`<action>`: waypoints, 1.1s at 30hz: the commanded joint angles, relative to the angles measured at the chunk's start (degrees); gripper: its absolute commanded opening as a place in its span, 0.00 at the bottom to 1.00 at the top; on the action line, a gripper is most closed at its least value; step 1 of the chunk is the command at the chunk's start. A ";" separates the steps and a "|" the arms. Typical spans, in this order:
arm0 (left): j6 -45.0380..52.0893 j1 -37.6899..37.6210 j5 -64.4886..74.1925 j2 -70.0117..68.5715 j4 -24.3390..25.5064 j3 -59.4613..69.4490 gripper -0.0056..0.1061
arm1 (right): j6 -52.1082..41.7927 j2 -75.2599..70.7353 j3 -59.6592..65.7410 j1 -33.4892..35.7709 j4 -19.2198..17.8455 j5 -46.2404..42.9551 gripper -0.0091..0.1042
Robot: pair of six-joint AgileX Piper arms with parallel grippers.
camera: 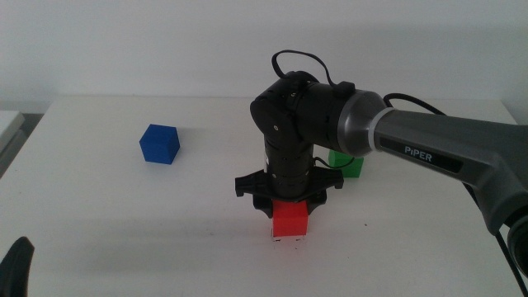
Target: Stack red cubes first, then green, then blue cubes in a specific spot.
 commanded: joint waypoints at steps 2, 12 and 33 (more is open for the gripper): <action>-0.25 0.07 -0.74 -0.19 -0.28 -0.02 0.89 | 0.76 -0.50 -0.45 -0.64 -1.23 -0.78 0.21; -0.26 0.07 -0.74 -0.19 -0.28 -0.02 0.89 | 3.59 1.68 0.09 -0.64 -1.39 -2.10 0.21; -0.26 0.07 -0.74 -0.19 -0.28 -0.02 0.89 | 5.90 3.08 0.21 -0.53 -1.09 -1.98 0.21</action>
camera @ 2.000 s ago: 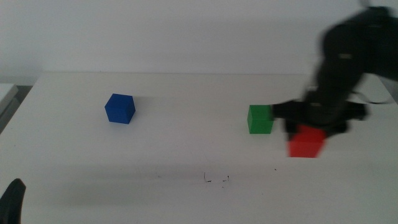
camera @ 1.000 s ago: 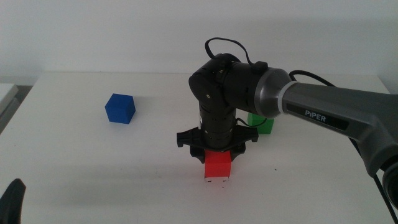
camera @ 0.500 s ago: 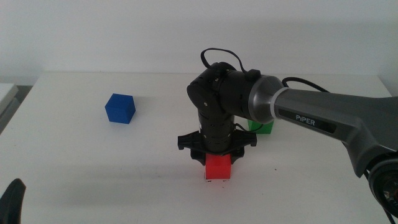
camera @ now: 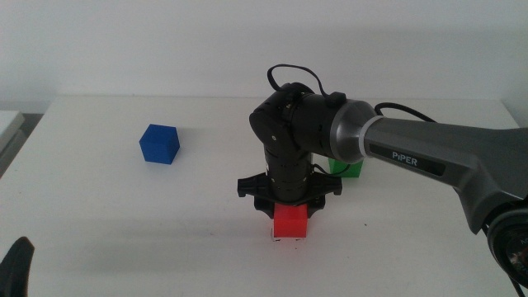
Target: Stack red cubes first, then green, then blue cubes in a specific spot.
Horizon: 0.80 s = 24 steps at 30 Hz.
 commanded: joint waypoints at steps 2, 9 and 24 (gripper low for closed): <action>-0.26 0.07 -0.74 -0.19 -0.28 -0.02 0.89 | 0.70 0.47 0.25 -0.13 0.81 0.23 0.21; -0.23 0.07 -0.74 -0.19 -0.28 -0.02 0.89 | 0.71 0.25 0.25 -0.13 1.33 0.45 0.57; -0.23 0.07 -0.74 -0.19 -0.28 -0.02 0.89 | -15.46 -11.15 0.14 -12.02 -3.68 2.34 0.80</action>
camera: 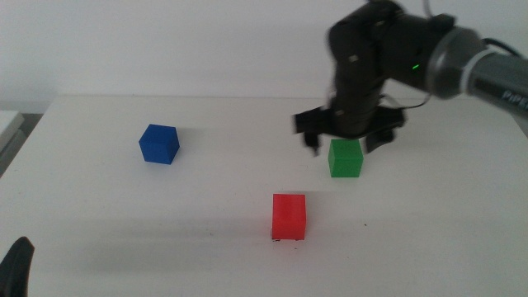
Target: Stack red cubes first, then green, then blue cubes in a specific spot.
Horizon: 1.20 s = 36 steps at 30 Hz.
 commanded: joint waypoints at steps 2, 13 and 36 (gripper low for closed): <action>-0.23 0.07 -0.74 -0.19 -0.28 -0.02 0.89 | -3.21 -0.10 0.03 -3.83 -1.94 -2.35 0.80; -0.05 0.07 -0.74 -0.19 -0.28 -0.02 0.89 | -4.22 4.85 0.03 -8.31 -1.66 -13.75 0.80; -0.23 0.07 -0.74 -0.19 -0.28 -0.02 0.89 | -2.03 13.86 0.03 -8.65 -3.39 -19.94 0.57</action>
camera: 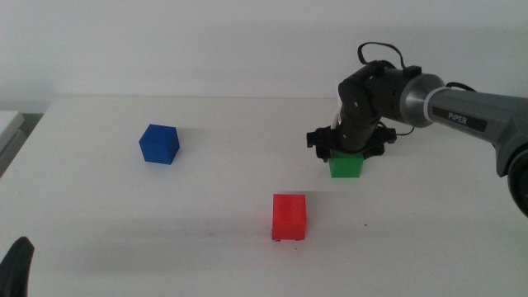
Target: Stack red cubes first, then green, then blue cubes in a specific spot.
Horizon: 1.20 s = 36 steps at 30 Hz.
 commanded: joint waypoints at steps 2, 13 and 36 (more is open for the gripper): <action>-0.23 0.07 -0.74 -0.19 -0.28 -0.02 0.89 | 0.70 0.05 0.03 -0.99 0.30 -0.23 0.45; -0.23 0.07 -0.74 -0.19 -0.28 -0.02 0.89 | 5.62 -13.34 0.03 7.44 -3.96 12.69 0.17; -0.26 0.07 -0.74 -0.19 -0.28 -0.02 0.89 | 23.24 -10.52 0.03 22.84 -7.14 18.99 0.17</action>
